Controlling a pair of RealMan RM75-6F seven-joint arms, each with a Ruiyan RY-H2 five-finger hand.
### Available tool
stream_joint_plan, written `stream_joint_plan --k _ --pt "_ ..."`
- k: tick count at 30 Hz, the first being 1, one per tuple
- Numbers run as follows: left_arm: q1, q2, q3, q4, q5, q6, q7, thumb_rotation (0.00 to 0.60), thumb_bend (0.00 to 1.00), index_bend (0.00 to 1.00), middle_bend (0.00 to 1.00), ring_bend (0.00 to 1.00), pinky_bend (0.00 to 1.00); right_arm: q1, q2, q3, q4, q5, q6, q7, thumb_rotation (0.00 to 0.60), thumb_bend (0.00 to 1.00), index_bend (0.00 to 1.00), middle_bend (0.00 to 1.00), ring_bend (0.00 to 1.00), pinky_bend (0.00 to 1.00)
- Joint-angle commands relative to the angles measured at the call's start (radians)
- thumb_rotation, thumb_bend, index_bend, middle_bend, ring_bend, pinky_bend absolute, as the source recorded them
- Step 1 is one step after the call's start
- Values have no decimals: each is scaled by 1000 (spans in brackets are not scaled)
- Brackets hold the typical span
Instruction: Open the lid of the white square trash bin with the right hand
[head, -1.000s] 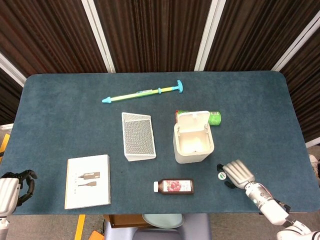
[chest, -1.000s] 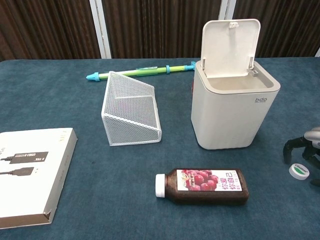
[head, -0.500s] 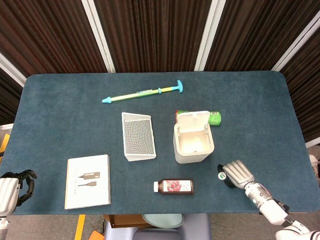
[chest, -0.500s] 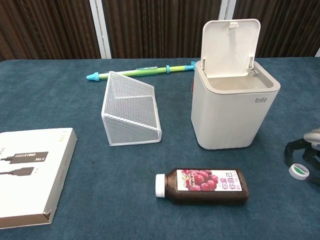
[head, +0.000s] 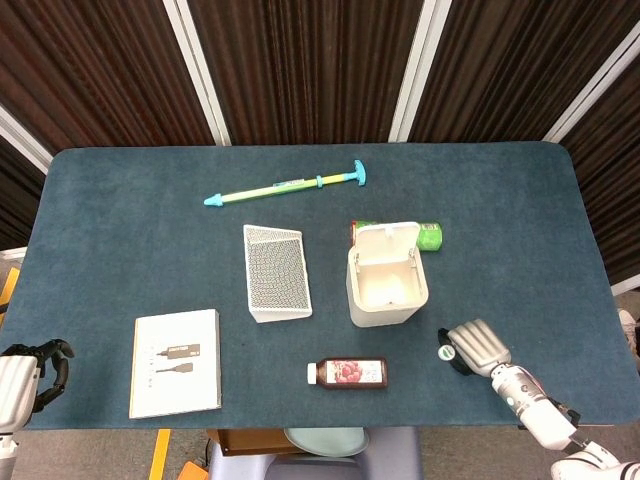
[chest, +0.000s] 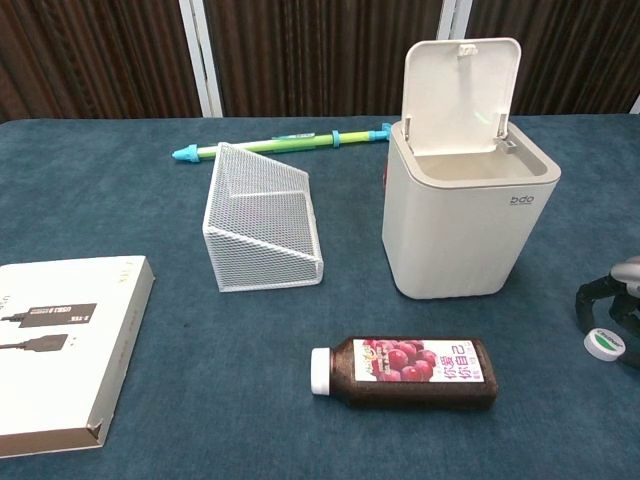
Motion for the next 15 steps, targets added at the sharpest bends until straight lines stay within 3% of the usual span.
stream_joint_plan --k 1,7,15 --pt "0 0 0 1 -1 0 -1 600 577 521 636 671 516 -3 4 2 -4 -4 11 8 600 444 598 885 906 1000" --pt "0 1 0 0 -2 -2 -4 600 577 520 636 670 516 -35 73 3 -88 -54 109 48 600 455 631 887 911 1000" --pt "-1 0 2 -2 -1 -5 4 600 576 520 635 671 516 -97 258 7 -336 -151 296 50 600 457 634 890 915 1000"
